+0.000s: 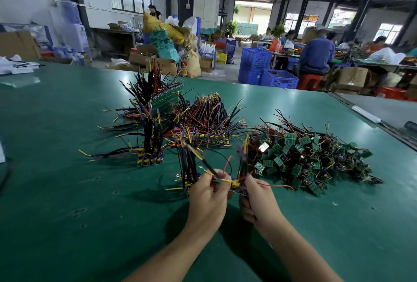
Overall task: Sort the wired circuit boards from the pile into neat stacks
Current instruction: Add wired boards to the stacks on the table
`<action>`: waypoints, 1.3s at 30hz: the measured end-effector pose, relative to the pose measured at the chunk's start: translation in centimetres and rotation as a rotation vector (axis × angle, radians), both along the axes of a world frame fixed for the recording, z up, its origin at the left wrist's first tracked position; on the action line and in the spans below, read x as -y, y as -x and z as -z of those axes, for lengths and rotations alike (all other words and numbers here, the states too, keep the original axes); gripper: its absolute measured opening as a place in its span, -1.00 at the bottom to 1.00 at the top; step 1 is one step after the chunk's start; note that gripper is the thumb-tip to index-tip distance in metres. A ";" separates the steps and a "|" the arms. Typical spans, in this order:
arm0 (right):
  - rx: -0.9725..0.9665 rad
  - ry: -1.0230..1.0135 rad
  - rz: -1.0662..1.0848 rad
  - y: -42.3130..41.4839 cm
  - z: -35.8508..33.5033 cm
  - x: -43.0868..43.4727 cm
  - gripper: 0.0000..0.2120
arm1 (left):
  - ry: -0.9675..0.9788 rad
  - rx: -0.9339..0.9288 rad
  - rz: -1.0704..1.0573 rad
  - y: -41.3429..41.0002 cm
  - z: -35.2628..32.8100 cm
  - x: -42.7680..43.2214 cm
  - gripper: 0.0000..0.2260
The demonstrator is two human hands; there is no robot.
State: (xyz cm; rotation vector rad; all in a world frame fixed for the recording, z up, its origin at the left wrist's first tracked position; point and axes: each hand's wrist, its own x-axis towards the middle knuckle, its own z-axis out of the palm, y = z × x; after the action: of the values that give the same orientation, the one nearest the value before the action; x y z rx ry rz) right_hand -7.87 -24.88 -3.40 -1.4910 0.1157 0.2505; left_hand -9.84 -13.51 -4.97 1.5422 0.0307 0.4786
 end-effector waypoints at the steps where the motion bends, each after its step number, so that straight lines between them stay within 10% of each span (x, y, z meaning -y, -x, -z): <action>1: 0.000 0.000 -0.001 0.0 -0.1 0.0 -0.63 | 0.014 -0.003 -0.015 -0.1 0.1 0.1 -0.86; 12: -0.229 -0.099 -0.168 0.4 0.2 -0.4 -0.47 | -0.033 -0.026 -0.183 -0.5 0.3 -0.4 -0.80; 22: 0.180 0.086 -0.206 1.2 -0.1 -0.6 -0.86 | -0.077 -0.034 -0.180 -0.7 0.2 -0.9 -0.74; 39: 0.119 0.066 0.059 0.6 0.2 -0.8 -0.57 | 0.156 -0.100 -0.016 -0.6 0.2 -0.2 -0.91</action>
State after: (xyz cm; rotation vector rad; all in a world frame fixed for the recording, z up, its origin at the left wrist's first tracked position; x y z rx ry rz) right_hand -8.45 -24.07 -3.58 -1.5623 0.0727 0.1110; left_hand -9.22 -13.29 -5.12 1.4121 0.1545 0.4017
